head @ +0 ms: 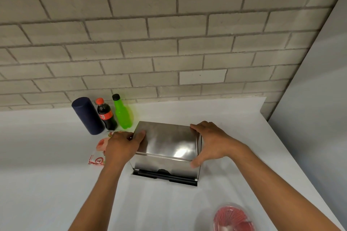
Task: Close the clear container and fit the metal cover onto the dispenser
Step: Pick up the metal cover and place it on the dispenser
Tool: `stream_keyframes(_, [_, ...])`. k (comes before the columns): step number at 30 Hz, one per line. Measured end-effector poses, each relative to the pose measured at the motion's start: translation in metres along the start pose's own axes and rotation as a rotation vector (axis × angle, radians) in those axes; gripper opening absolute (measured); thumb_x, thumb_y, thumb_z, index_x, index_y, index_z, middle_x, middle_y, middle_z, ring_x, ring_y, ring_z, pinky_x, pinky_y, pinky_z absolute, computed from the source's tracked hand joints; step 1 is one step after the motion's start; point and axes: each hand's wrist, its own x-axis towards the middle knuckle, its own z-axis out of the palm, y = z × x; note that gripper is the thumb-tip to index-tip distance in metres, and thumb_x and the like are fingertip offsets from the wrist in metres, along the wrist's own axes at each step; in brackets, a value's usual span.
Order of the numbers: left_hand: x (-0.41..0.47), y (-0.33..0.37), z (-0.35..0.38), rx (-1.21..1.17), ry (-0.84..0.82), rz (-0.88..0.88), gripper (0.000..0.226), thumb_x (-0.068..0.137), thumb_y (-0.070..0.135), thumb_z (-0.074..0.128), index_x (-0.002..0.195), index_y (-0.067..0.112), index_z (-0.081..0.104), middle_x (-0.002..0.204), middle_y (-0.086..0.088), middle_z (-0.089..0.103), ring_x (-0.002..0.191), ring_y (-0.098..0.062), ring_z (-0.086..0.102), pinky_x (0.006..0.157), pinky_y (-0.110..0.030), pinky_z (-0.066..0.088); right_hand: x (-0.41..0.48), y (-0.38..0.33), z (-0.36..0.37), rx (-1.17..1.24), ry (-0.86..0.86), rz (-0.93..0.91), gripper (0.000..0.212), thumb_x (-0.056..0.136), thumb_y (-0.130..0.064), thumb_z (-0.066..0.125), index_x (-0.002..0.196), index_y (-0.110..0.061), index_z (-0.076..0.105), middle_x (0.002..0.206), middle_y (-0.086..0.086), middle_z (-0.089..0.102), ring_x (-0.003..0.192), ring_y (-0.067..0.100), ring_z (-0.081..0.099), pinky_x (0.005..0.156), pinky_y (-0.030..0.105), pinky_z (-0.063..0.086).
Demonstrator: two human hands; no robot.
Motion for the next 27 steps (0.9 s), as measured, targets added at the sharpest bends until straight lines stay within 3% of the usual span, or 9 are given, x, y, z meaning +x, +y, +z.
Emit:
stream_keyframes(2, [-0.001,-0.001,0.002,-0.046,0.002,-0.01,0.062,0.098,0.064,0.056,0.066,0.013,0.071,0.068,0.003,0.068,0.067,-0.008,0.057,0.056,-0.025,0.032,-0.001,0.0,0.001,0.011,-0.004,0.003,0.151,0.043,-0.073,0.091,0.168,-0.034,0.015,0.155,-0.012,0.034,0.142,0.013,0.03,0.113,0.03,0.039])
stream_keyframes(6, [-0.007,-0.005,0.006,-0.267,-0.047,-0.034,0.051,0.097,0.061,0.064,0.075,0.017,0.076,0.075,0.002,0.074,0.075,-0.014,0.067,0.066,-0.031,0.05,-0.003,0.0,0.004,0.063,0.0,-0.006,0.149,0.046,-0.071,0.093,0.168,-0.037,0.013,0.159,-0.011,0.03,0.146,0.013,0.027,0.116,0.032,0.037])
stream_keyframes(9, [-0.011,-0.007,0.01,-0.328,-0.044,-0.014,0.043,0.098,0.058,0.066,0.095,0.017,0.079,0.089,-0.001,0.077,0.09,-0.026,0.07,0.081,-0.039,0.055,-0.007,0.001,0.007,0.1,0.02,-0.016,0.147,0.05,-0.068,0.095,0.168,-0.037,0.013,0.162,-0.009,0.028,0.149,0.014,0.025,0.119,0.032,0.034])
stream_keyframes(14, [-0.025,-0.007,0.013,-0.285,0.035,0.037,0.062,0.094,0.057,0.071,0.131,0.007,0.073,0.122,-0.015,0.074,0.116,-0.034,0.064,0.098,-0.047,0.054,-0.018,0.006,0.008,0.17,0.052,-0.031,0.142,0.057,-0.064,0.096,0.169,-0.036,0.013,0.17,-0.008,0.022,0.155,0.015,0.021,0.121,0.03,0.029])
stream_keyframes(18, [-0.048,-0.004,0.014,-0.301,0.236,0.244,0.046,0.09,0.046,0.076,0.118,0.009,0.078,0.113,-0.013,0.074,0.111,-0.033,0.062,0.097,-0.05,0.053,-0.037,0.015,0.008,0.305,0.133,-0.032,0.134,0.06,-0.063,0.097,0.167,-0.044,0.018,0.168,-0.014,0.025,0.148,0.009,0.029,0.12,0.031,0.033])
stream_keyframes(20, [-0.062,-0.004,0.016,-0.345,0.254,0.299,0.04,0.091,0.041,0.082,0.121,0.016,0.077,0.127,-0.009,0.069,0.123,-0.03,0.058,0.106,-0.045,0.048,-0.053,0.024,0.013,0.407,0.154,-0.017,0.125,0.061,-0.062,0.098,0.163,-0.05,0.026,0.156,-0.024,0.033,0.137,0.003,0.036,0.111,0.026,0.04])
stream_keyframes(22, [-0.078,-0.002,0.019,-0.412,0.26,0.419,0.036,0.091,0.034,0.082,0.123,0.018,0.077,0.131,-0.005,0.067,0.128,-0.025,0.057,0.11,-0.029,0.041,-0.071,0.033,0.019,0.503,0.152,0.01,0.114,0.06,-0.064,0.097,0.157,-0.054,0.038,0.147,-0.033,0.039,0.134,0.004,0.044,0.102,0.021,0.044])
stream_keyframes(24, [-0.096,0.003,0.024,-0.47,0.248,0.533,0.036,0.088,0.028,0.08,0.122,0.016,0.078,0.131,-0.004,0.066,0.128,-0.017,0.056,0.11,-0.015,0.035,-0.09,0.041,0.028,0.571,0.137,0.019,0.103,0.06,-0.066,0.097,0.15,-0.056,0.048,0.148,-0.031,0.047,0.137,0.003,0.049,0.106,0.024,0.048])
stream_keyframes(27, [-0.121,0.013,0.03,-0.557,0.17,0.602,0.037,0.086,0.023,0.08,0.123,0.018,0.078,0.134,0.0,0.065,0.129,-0.013,0.057,0.109,-0.012,0.035,-0.12,0.051,0.041,0.633,0.1,0.041,0.087,0.064,-0.062,0.097,0.141,-0.061,0.057,0.146,-0.03,0.056,0.133,-0.009,0.052,0.113,0.029,0.049])
